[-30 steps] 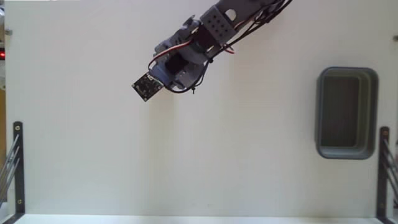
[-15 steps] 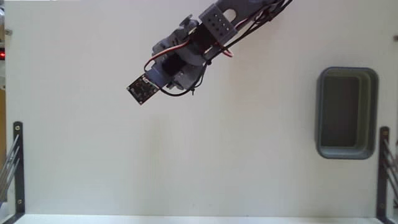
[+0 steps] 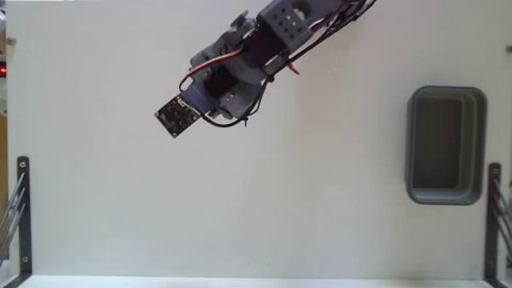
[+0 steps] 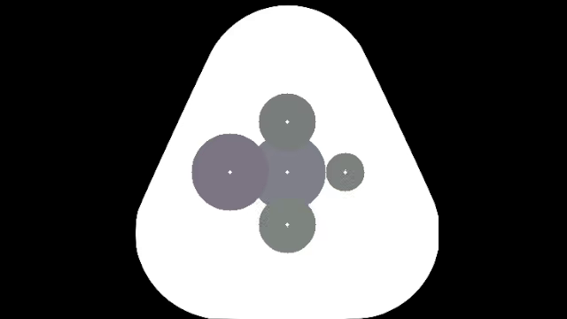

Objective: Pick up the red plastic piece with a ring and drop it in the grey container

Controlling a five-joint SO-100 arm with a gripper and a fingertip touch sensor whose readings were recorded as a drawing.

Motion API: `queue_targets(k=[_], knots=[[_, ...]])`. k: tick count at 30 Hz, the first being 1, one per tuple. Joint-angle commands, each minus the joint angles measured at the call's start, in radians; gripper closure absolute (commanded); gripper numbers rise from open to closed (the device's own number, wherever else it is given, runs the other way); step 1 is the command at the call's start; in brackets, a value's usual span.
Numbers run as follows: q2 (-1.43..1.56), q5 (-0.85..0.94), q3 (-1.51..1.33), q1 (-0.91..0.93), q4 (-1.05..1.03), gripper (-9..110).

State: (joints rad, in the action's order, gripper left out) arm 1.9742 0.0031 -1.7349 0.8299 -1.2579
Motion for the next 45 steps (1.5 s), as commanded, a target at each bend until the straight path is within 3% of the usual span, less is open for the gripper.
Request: queue_targets(k=[1,10,25,45], knots=[[0.005,-0.003,0.129,0.019,-0.065,75],[-0.051,-0.003,0.309,0.019,-0.19,75],[-0.061,-0.003,0.321,-0.028,-0.191,75],[-0.129,-0.003,0.383,-0.371,-0.186,75]])
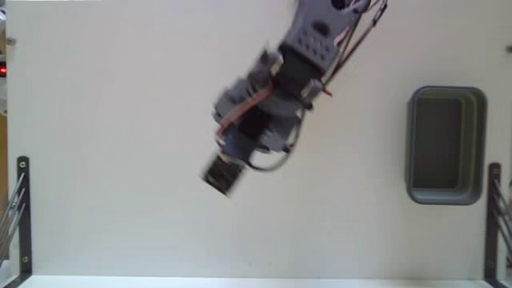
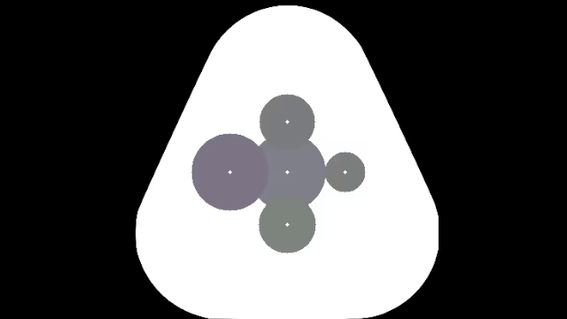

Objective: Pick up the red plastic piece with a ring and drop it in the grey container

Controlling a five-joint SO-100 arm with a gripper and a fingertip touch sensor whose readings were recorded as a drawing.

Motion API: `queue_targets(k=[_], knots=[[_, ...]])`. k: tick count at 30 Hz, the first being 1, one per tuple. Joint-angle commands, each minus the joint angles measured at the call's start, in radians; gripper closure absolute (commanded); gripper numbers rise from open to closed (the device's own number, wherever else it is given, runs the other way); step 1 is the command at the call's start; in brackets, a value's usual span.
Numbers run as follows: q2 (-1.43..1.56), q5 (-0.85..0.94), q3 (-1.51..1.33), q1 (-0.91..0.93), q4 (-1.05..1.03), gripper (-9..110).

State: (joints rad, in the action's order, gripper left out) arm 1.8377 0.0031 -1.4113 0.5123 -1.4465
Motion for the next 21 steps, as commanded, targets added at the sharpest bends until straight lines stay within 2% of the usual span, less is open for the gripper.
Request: queue_targets(k=[1,21], knots=[[0.004,-0.003,0.063,-0.07,0.003,75],[-0.095,-0.003,0.153,-0.57,0.011,75]])
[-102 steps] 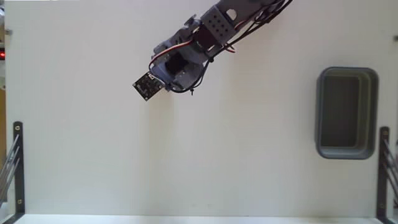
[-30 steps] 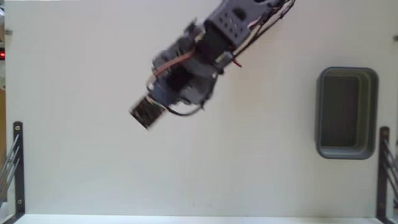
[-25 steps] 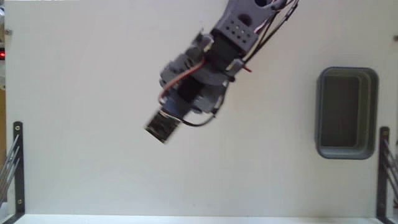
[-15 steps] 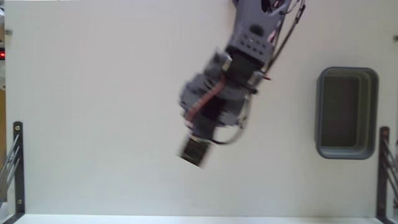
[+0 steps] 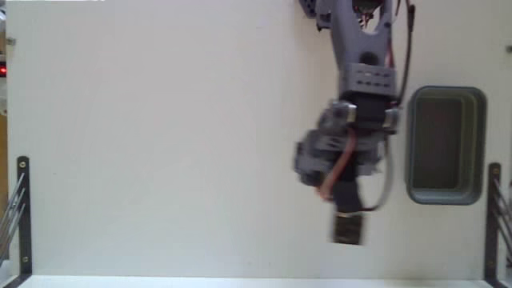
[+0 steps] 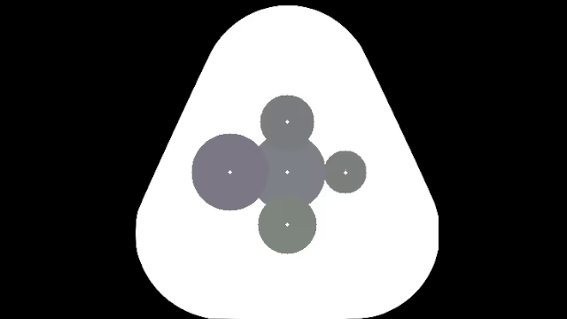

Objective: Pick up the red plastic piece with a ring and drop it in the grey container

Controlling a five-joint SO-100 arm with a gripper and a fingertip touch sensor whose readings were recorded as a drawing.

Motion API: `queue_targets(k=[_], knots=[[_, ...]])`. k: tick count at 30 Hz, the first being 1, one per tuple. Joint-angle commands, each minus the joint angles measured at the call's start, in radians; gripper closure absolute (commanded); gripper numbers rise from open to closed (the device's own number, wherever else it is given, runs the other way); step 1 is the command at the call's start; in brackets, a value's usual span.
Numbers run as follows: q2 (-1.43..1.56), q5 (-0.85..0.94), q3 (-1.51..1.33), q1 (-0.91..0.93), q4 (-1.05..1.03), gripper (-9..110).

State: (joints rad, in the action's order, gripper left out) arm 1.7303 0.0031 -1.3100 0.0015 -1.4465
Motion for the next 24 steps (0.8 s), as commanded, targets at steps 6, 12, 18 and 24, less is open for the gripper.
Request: queue_targets(k=[6,12,18,24], knots=[[-0.017,-0.003,0.079,-0.206,0.013,75],[-0.043,-0.003,0.103,-0.34,0.016,75],[-0.066,-0.003,0.124,-0.457,0.017,75],[-0.084,-0.003,0.141,-0.548,0.019,75]])
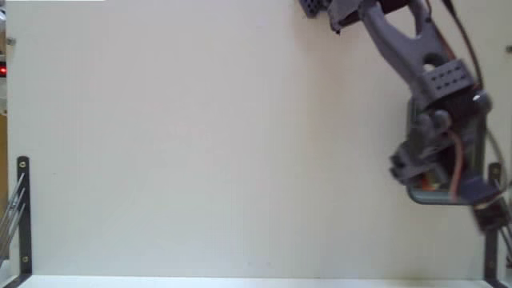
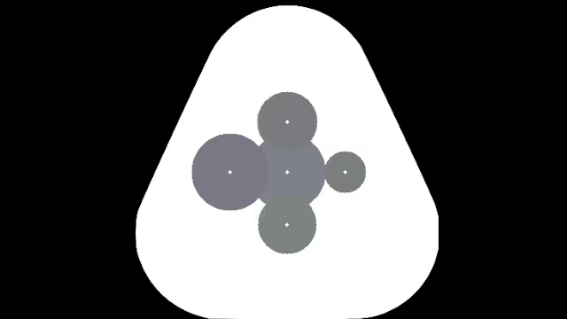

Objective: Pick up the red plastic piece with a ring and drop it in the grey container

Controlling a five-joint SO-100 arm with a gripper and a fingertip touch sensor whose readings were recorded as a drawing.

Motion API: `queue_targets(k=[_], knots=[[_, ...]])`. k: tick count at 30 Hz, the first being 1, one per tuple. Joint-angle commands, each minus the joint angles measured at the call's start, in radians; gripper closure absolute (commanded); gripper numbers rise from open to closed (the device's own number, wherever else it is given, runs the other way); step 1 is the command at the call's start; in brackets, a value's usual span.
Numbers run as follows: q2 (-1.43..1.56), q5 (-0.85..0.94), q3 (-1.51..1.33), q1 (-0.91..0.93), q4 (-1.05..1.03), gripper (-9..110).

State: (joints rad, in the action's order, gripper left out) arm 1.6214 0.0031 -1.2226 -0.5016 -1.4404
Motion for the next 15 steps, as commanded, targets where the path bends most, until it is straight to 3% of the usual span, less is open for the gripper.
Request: queue_targets(k=[1,15], knots=[[0.022,-0.003,0.056,-0.06,0.013,75],[0.003,-0.003,0.072,-0.151,0.014,75]])
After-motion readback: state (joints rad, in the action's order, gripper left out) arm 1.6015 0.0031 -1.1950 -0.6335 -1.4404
